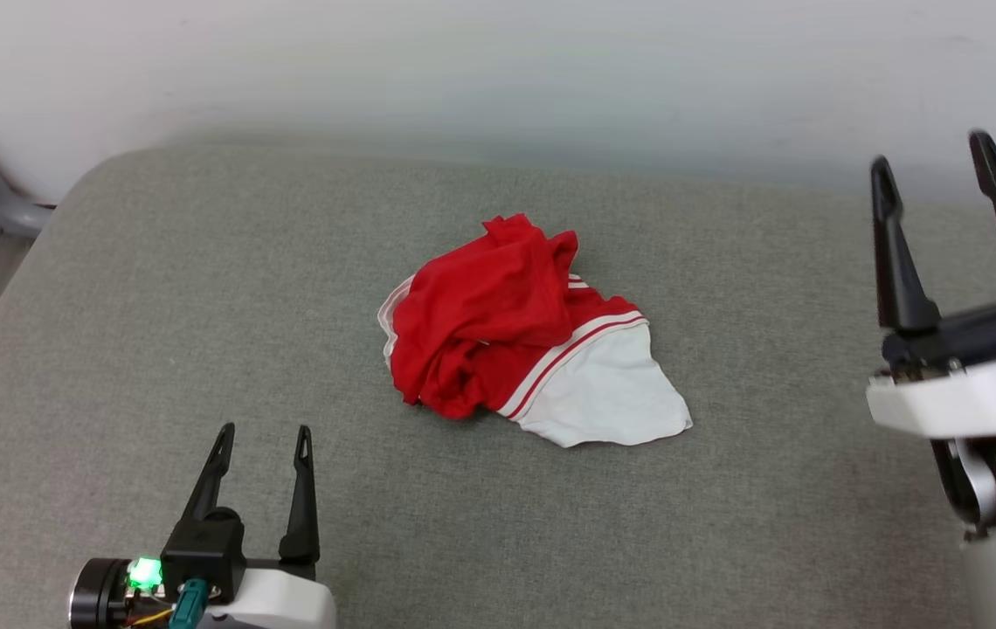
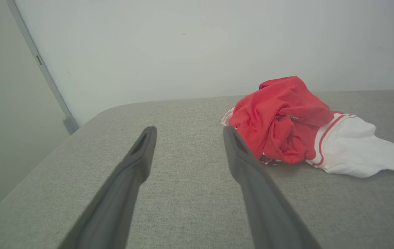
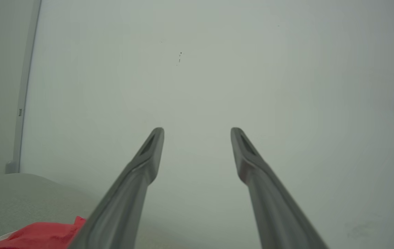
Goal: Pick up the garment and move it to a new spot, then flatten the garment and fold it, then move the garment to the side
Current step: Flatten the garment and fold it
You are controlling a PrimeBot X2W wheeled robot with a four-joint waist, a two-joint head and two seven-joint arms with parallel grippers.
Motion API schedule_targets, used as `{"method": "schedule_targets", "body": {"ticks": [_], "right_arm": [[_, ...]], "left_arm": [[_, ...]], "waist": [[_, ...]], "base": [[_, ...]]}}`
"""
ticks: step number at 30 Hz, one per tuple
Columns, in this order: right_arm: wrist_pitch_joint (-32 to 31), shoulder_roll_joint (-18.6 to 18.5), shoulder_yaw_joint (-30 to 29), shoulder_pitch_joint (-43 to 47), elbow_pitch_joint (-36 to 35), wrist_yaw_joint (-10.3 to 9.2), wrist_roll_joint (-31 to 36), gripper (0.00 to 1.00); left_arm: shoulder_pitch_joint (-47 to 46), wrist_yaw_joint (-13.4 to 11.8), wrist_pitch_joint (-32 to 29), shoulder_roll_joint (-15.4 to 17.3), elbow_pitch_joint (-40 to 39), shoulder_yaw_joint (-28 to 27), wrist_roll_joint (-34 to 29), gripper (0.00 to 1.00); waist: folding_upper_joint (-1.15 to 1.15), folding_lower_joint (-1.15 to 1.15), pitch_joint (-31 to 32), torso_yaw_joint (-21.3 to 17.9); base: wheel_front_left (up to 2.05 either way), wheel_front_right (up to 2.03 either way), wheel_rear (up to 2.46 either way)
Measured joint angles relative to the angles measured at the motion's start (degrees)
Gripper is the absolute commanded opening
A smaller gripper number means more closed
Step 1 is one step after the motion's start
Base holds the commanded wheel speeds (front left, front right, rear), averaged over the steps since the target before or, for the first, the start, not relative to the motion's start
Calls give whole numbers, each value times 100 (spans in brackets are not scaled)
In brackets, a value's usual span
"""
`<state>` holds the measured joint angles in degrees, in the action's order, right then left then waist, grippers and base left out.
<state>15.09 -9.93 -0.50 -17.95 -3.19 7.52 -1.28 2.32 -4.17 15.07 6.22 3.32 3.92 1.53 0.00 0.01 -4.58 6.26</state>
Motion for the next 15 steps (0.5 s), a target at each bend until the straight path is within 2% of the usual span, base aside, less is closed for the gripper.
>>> {"method": "schedule_targets", "body": {"ticks": [3,5,10,15], "right_arm": [[-53,-341,494,-565,441,0,-131,100],[-411,-571,879,-931,758,0,-304,100],[-1940,-1166,2126,-1688,1405,0,-1145,100],[-3466,-1781,3442,-2215,1604,1,-2230,100]], "left_arm": [[-98,24,0,-26,20,23,-35,100],[-150,43,0,-44,20,31,-36,100],[-238,62,0,-74,8,27,-40,100],[-340,67,0,-92,-20,12,-63,100]], "waist": [[0,0,-107,58],[0,0,-169,94],[0,0,-324,176],[0,0,-495,250]], "base": [[0,0,0],[0,0,0],[0,0,0],[0,0,0]]}}
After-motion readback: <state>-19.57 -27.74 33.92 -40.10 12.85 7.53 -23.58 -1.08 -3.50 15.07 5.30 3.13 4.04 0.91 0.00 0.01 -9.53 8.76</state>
